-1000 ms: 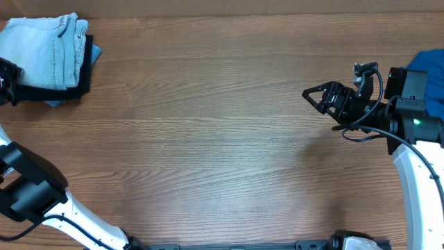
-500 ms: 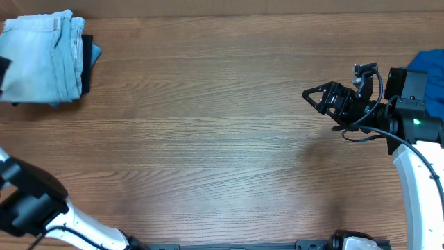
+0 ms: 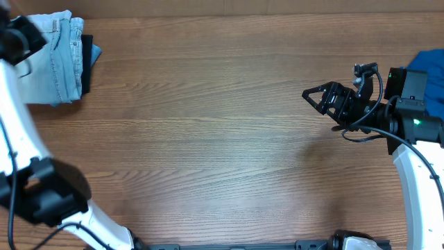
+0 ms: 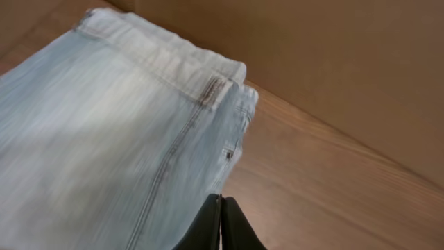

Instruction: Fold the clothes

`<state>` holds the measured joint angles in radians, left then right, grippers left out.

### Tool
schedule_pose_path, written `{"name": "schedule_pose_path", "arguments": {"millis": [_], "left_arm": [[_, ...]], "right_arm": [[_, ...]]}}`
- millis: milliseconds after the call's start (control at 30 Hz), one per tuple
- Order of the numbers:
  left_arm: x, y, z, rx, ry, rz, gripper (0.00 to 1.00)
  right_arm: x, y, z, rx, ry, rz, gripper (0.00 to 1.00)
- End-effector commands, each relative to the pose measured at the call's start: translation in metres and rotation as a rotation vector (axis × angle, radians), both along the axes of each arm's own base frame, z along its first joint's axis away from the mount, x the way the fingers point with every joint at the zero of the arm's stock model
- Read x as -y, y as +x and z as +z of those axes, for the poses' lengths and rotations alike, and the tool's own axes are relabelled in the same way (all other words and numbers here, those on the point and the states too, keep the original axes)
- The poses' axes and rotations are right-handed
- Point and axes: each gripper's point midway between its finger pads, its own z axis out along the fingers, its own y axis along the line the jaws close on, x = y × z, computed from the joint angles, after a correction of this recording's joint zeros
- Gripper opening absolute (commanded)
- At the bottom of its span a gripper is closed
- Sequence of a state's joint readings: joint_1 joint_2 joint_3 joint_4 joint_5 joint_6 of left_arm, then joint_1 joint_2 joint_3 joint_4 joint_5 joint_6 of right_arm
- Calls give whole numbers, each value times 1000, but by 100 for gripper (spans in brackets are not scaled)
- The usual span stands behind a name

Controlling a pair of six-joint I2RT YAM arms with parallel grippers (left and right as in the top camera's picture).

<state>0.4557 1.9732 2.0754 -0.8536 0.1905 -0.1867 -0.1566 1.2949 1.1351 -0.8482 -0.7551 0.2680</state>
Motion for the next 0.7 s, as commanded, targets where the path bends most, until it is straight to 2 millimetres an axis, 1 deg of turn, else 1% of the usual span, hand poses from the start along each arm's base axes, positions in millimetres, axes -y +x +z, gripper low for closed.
{"name": "schedule_pose_path", "arguments": {"millis": [0,67,133,200,267,300,333,367,400,433,500,600,667], "left_arm": [[-32,33,-34,-35,182,104,4],[-37,56,-40,3,253,97,4],[-43,68,-48,25,278,112,4],[-47,76,-56,38,286,119,4],[-54,81,-71,31,288,129,4],[-58,83,-87,11,285,134,4],[-60,83,-98,-10,282,140,4],[-65,82,-114,-40,274,169,4],[-69,80,-132,-70,266,199,4],[-72,80,-155,-105,259,209,4],[-72,81,-188,-149,242,205,4],[-70,74,-235,-227,197,217,4],[-71,68,-258,-265,169,232,4]], "right_arm": [[0,3,10,33,-1,7,100],[0,3,10,32,-1,7,100],[0,2,10,30,0,7,100],[0,2,9,26,1,7,100],[0,2,9,26,0,7,100],[0,2,9,25,0,7,100],[0,1,9,23,1,7,100],[0,1,9,22,1,7,100],[0,1,9,21,1,7,100],[0,0,8,16,2,7,100],[-1,-2,7,4,4,7,100],[-2,-7,3,-26,9,7,100],[-2,-10,1,-49,12,7,100]]}}
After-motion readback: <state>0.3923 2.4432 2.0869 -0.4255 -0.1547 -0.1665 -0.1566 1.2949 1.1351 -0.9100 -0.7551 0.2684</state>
